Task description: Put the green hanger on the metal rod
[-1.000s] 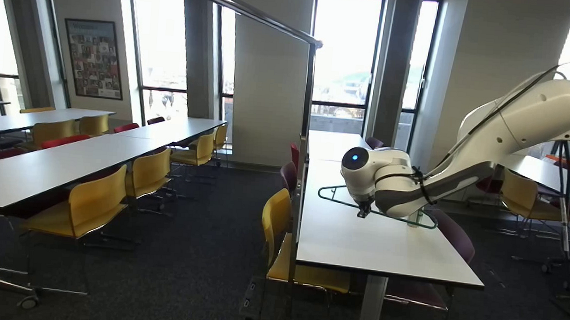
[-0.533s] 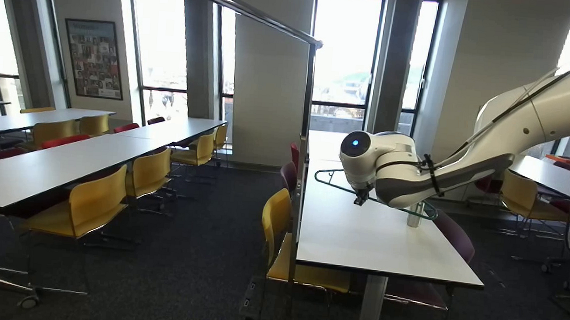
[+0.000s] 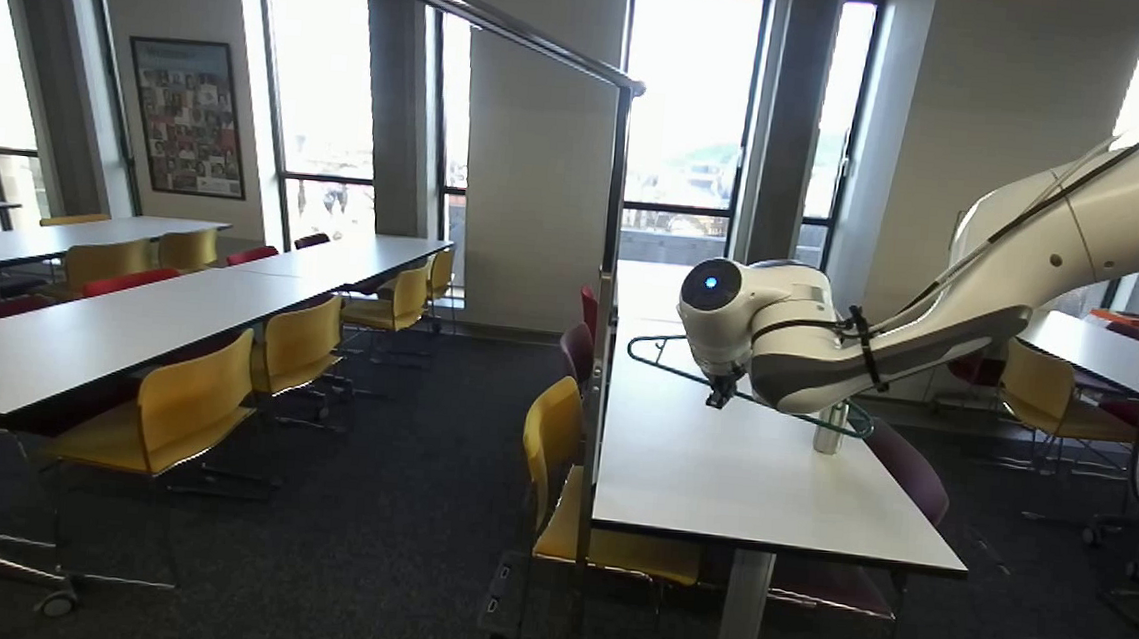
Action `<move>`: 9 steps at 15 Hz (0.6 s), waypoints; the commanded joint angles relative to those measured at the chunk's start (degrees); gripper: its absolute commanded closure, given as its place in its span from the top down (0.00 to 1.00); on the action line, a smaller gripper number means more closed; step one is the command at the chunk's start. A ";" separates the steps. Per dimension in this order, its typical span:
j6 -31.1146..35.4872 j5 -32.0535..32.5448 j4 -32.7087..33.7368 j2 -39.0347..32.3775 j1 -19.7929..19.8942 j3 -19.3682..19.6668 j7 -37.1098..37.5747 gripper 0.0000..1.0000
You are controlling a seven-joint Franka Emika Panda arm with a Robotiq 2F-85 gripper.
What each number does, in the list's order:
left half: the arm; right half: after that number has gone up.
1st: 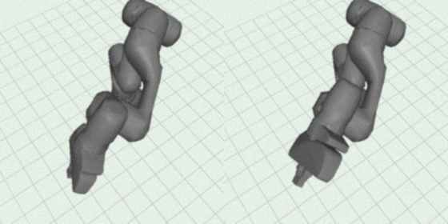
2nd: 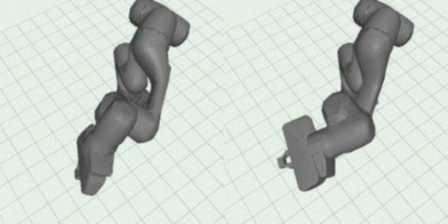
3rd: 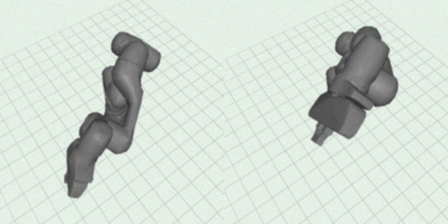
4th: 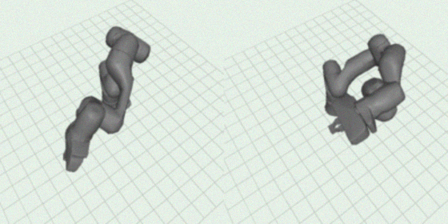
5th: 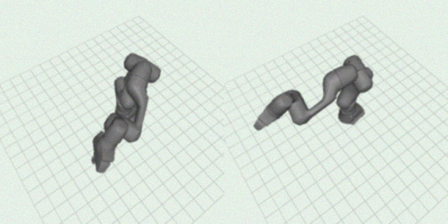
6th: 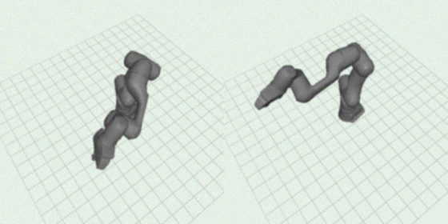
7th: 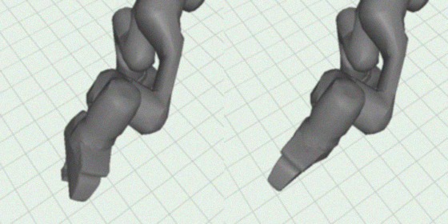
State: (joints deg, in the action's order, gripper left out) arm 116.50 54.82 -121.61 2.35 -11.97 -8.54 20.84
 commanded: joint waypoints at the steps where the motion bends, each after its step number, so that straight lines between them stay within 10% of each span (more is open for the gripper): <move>1: -0.09 -0.10 0.10 -0.02 0.74 -0.78 -0.08 0.02; 9: -12.78 13.14 15.12 -3.84 -0.63 -3.33 -6.36 0.02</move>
State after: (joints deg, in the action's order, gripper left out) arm 110.10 63.30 -114.52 1.26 -12.13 -10.52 18.73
